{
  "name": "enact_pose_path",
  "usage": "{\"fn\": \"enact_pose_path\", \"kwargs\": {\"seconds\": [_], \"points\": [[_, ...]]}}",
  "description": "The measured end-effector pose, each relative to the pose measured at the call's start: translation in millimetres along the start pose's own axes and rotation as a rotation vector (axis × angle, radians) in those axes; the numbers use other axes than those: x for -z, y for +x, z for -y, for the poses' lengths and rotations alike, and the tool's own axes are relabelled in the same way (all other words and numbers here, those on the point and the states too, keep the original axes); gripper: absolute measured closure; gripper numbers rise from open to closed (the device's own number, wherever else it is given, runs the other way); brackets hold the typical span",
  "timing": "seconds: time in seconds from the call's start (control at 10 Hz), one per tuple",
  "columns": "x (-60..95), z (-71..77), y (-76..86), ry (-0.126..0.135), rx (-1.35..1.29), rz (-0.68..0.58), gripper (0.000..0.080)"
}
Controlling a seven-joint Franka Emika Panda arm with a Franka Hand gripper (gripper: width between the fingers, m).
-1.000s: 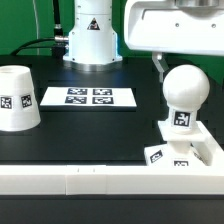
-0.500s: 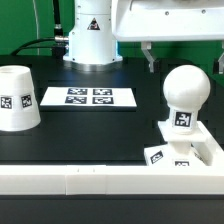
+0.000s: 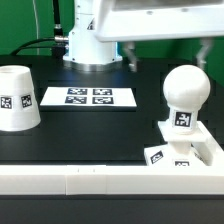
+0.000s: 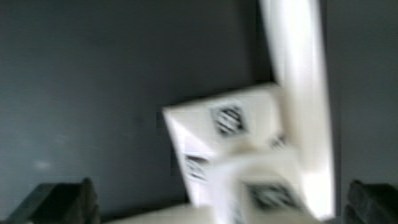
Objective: Assemble lamp
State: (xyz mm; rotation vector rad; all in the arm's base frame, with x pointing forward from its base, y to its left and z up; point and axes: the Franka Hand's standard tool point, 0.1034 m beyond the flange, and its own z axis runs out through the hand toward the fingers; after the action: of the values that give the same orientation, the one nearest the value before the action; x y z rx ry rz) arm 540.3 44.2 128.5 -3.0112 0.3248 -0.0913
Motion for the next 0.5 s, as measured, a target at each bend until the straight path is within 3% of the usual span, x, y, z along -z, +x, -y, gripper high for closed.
{"fn": "enact_pose_path", "kwargs": {"seconds": [0.2,0.3,0.5], "points": [[4.1,-42.5,-11.0,-0.012,0.061,0.009,0.0101],[6.8,-64.3,-8.3,-0.019,0.081,0.005,0.0101],[6.1,-62.6,-8.5,-0.019,0.075,0.006,0.0101]]}}
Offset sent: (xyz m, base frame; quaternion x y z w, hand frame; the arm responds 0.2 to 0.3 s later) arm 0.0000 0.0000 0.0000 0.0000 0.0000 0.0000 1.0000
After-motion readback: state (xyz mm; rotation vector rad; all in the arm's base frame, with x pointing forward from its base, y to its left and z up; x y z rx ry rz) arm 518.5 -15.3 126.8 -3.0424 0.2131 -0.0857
